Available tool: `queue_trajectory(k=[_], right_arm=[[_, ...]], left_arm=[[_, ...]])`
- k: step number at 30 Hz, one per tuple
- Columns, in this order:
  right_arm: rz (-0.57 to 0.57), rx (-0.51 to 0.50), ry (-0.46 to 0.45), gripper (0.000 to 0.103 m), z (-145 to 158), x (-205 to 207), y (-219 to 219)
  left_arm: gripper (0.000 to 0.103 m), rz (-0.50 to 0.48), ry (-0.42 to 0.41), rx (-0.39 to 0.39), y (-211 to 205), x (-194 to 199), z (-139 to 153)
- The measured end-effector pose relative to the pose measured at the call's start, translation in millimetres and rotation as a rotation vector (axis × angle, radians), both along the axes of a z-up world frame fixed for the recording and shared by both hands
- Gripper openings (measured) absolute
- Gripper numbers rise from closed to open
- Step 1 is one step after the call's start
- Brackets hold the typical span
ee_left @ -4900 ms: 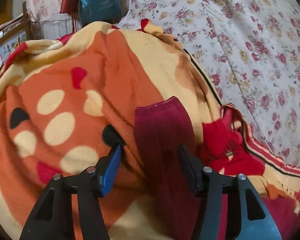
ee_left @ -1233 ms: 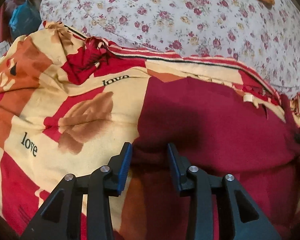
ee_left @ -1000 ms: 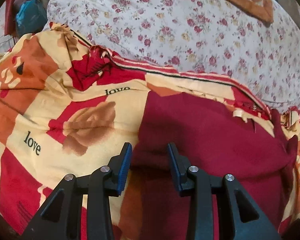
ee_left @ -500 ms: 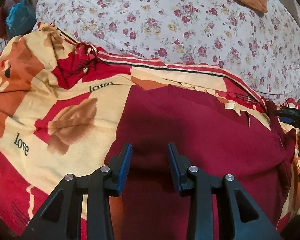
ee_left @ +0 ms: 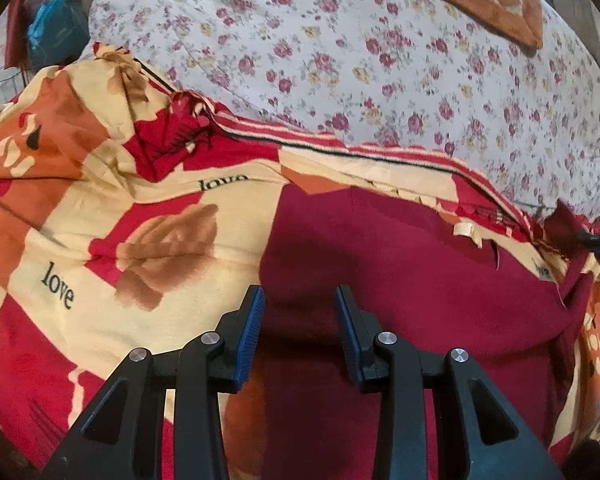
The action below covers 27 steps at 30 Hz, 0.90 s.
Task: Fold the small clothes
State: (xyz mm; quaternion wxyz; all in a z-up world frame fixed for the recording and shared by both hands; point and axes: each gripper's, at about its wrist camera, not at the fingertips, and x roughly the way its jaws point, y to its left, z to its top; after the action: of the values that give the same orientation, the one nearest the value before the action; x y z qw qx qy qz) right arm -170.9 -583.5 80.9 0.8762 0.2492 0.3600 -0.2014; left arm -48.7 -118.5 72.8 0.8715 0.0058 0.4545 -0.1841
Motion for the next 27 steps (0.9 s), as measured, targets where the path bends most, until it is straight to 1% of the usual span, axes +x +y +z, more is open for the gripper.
queue_trajectory(k=[1, 2, 3, 5, 6, 8, 10, 12, 14, 16, 18, 21, 24, 26, 27], right_arm=[[0.023, 0.016, -0.065, 0.011, 16.8, -14.5, 4.4], [0.04, 0.021, -0.11, 0.011, 29.8, -25.3, 8.0], [0.059, 0.013, -0.172, 0.011, 49.3, -40.3, 15.3], [0.086, -0.014, -0.244, 0.011, 77.5, -53.6, 22.2], [0.117, -0.023, -0.296, 0.011, 95.5, -62.4, 31.4], [0.193, -0.006, -0.36, 0.011, 119.4, -67.7, 46.8], [0.297, 0.006, -0.387, 0.011, 133.5, -62.8, 69.8], [0.408, 0.006, -0.376, 0.011, 138.8, -48.0, 99.3], [0.513, -0.006, -0.334, 0.011, 132.8, -22.3, 138.5], [0.58, -0.017, -0.287, 0.011, 117.7, 0.5, 169.4], [0.638, -0.028, -0.22, 0.011, 90.3, 34.3, 207.4], [0.69, -0.009, -0.149, 0.011, 48.7, 70.5, 247.9], [0.731, 0.018, -0.086, 0.011, 4.8, 92.7, 278.3], [0.753, 0.018, -0.03, 0.015, -25.5, 100.2, 294.3], [0.762, 0.024, 0.007, 0.021, -40.5, 104.1, 300.9]], left_arm=[[0.015, 0.004, -0.004, -0.004, 2.6, -0.4, 2.6], [0.015, 0.008, -0.009, -0.006, 5.3, -0.8, 5.3], [0.015, 0.012, -0.012, -0.008, 7.4, -1.1, 7.6], [0.015, 0.019, -0.019, -0.017, 12.4, -2.8, 13.3], [0.015, 0.022, -0.023, -0.023, 14.6, -3.7, 16.3], [0.015, 0.031, -0.035, -0.037, 19.0, -5.9, 22.6], [0.015, 0.041, -0.043, -0.053, 23.8, -7.1, 28.5], [0.015, 0.05, -0.048, -0.067, 27.7, -7.5, 32.7], [0.015, 0.058, -0.052, -0.078, 31.4, -7.5, 35.8], [0.015, 0.064, -0.055, -0.082, 34.7, -6.9, 37.4], [0.015, 0.07, -0.052, -0.083, 38.3, -4.9, 37.0], [0.015, 0.074, -0.04, -0.08, 42.6, -0.9, 32.8], [0.015, 0.08, -0.023, -0.078, 44.8, 3.7, 26.1], [0.015, 0.079, -0.011, -0.087, 44.7, 6.5, 22.4], [0.015, 0.077, -0.003, -0.091, 43.6, 7.3, 20.9]])
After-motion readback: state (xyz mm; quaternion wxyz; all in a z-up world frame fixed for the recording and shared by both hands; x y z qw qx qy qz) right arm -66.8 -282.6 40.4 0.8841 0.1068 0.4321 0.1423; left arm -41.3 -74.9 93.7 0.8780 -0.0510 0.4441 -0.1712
